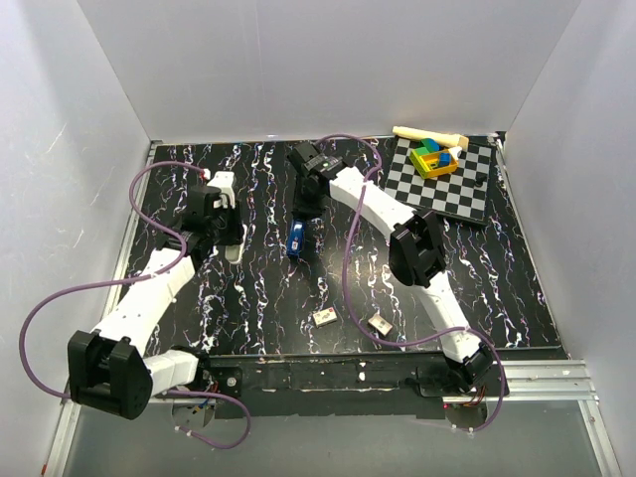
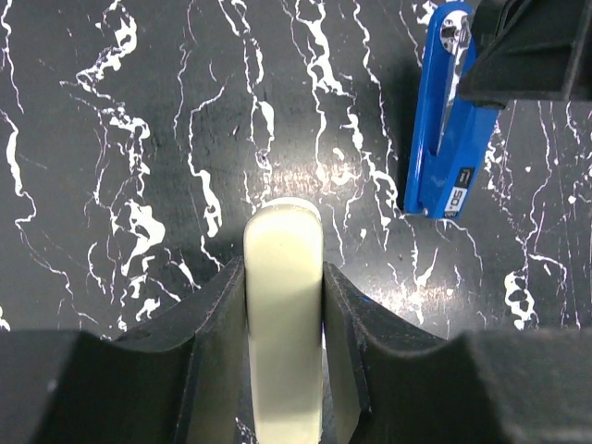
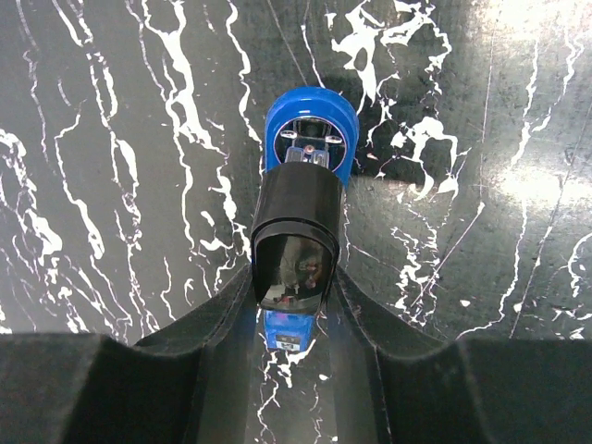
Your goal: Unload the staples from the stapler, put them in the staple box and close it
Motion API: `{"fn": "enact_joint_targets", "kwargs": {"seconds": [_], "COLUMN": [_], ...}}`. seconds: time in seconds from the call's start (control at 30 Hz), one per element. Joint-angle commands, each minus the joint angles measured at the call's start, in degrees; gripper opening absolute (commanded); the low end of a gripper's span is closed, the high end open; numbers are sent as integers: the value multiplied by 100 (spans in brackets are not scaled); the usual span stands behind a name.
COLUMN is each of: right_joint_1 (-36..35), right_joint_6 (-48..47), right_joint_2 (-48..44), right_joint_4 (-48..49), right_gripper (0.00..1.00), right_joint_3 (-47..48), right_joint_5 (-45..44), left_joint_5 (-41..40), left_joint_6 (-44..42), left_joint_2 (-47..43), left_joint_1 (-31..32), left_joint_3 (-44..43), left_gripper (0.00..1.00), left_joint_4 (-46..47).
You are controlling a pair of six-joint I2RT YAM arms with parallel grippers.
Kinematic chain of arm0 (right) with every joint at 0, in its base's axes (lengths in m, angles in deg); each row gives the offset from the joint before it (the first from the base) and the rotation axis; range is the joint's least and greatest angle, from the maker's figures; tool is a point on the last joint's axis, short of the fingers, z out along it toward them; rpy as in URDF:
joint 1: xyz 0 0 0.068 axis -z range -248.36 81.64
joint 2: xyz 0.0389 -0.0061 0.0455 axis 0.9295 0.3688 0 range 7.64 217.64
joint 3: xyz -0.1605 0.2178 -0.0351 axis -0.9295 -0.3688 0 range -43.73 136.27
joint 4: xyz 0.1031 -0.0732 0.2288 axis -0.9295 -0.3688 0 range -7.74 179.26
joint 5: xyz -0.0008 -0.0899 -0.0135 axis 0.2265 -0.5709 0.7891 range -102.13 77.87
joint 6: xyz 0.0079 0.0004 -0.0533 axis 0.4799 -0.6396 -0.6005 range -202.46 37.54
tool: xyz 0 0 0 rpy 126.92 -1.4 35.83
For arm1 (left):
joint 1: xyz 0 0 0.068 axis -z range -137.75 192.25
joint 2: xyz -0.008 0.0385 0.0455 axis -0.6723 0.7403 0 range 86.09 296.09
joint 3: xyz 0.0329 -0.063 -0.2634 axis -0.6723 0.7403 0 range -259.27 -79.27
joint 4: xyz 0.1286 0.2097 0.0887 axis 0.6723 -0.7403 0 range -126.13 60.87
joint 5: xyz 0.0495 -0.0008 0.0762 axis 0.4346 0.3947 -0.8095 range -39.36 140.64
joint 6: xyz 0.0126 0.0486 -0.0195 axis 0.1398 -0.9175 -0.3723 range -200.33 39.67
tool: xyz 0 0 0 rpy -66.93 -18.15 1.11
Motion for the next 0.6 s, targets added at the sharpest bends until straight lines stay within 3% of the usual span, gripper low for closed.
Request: {"fn": "enact_joint_targets", "kwargs": {"seconds": [0.0, 0.3, 0.47, 0.57], "right_joint_1": [-32, -32, -32, -32], "right_joint_6": [439, 949, 985, 967], "right_joint_2": [115, 335, 335, 309], "right_joint_4": [255, 211, 202, 211], "right_gripper": [1, 1, 14, 27], "right_joint_3": [431, 484, 466, 440], "right_joint_5": [-201, -385, -394, -386], "left_joint_5": [41, 164, 182, 173], "left_joint_6": [58, 93, 119, 119], "left_joint_2": [-428, -613, -648, -683], "left_joint_1": [-28, -28, -20, -20], "left_joint_3": [187, 381, 417, 417], "left_gripper": [0, 0, 0, 0], "left_joint_4": [344, 547, 565, 574]}}
